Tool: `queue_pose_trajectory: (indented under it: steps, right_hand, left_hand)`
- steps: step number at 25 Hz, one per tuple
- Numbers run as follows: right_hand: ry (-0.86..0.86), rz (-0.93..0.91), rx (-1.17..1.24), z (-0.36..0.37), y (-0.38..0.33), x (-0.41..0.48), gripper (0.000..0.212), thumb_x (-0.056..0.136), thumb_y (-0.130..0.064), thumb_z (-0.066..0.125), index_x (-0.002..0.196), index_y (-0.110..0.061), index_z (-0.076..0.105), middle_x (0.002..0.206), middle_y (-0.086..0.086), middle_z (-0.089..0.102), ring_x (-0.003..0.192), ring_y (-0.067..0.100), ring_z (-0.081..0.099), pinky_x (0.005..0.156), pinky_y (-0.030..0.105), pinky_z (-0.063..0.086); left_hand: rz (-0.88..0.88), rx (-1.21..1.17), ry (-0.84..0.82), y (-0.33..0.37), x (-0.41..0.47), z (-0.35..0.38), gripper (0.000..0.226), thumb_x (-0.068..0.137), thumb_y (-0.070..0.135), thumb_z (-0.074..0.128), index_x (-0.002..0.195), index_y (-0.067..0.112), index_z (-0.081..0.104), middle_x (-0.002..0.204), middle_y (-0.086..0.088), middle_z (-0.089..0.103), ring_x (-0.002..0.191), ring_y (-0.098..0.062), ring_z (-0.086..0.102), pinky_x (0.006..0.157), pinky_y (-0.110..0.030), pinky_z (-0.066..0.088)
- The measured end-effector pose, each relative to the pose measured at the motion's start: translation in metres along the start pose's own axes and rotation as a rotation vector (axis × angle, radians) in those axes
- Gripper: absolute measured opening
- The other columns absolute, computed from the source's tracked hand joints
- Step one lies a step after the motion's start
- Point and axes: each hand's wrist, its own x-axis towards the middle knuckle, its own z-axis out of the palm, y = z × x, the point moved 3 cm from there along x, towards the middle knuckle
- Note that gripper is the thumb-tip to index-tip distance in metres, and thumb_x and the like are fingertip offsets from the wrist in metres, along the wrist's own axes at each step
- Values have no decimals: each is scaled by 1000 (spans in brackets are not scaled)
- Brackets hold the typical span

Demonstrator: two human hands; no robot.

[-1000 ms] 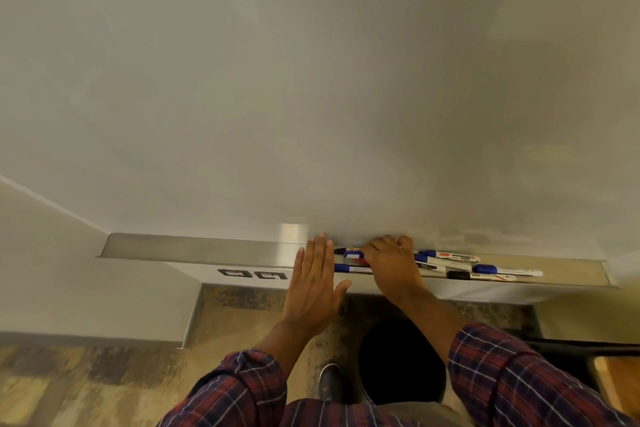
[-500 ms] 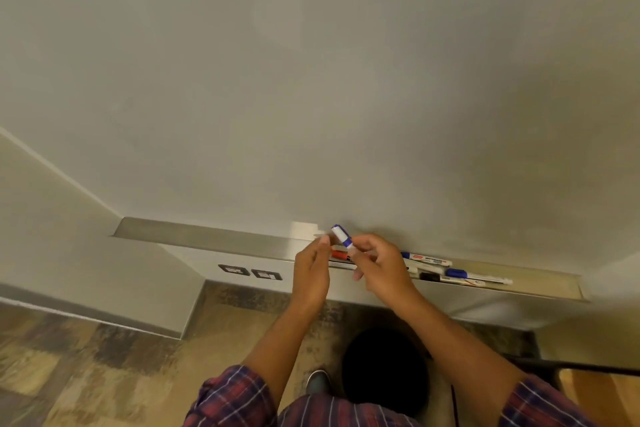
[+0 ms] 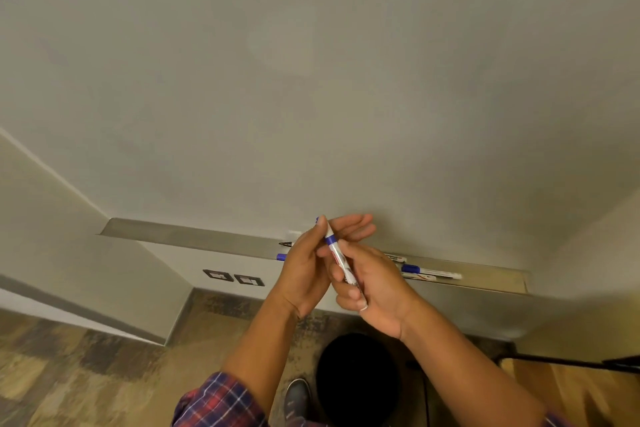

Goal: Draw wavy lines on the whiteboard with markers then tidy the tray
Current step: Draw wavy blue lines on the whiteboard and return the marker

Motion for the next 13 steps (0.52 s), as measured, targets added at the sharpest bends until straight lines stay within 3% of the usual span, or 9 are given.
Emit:
queue_pose_trajectory:
  steps: [3,5,9,11,13]
  right_hand:
    - [57,-18,-82,0,-8,-21,34,108,-41,47,104,-11,62,65,5,42,46,12,29,46,29,13]
    - [135,-29,-105,0,-12,-29,32,109,-42,45,105,-14,59,62,3,38,45,10,28,42,24,15]
    - [232,-73,-112,7,-13,-34,24,110,-40,42,110,-42,67,59,-1,31,45,9,23,38,21,18]
    - [234,-92,-139,10,-12,-34,30,110,-41,41,103,-53,68,58,-2,29,47,11,21,39,23,17]
    - [246,-103,-131,13,-14,-31,27,110,-41,42,108,-48,68,59,-1,33,48,11,23,38,22,17]
  left_hand:
    - [3,-28,73,-2,-7,30,51,111,42,38,107,4,72,135,-26,69,123,-36,69,114,-54,46]
    - [-4,-19,163,-2,-7,44,45,108,45,45,90,11,70,110,-22,77,103,-34,75,103,-49,56]
    - [-12,62,313,0,-4,57,46,110,48,45,80,15,58,65,-11,66,79,-30,77,83,-41,62]
    - [-20,73,340,4,-1,57,48,110,51,43,79,16,56,58,-12,62,70,-30,76,80,-42,61]
    - [-32,106,329,11,1,55,49,109,52,43,82,15,58,65,-17,67,72,-31,77,78,-41,63]
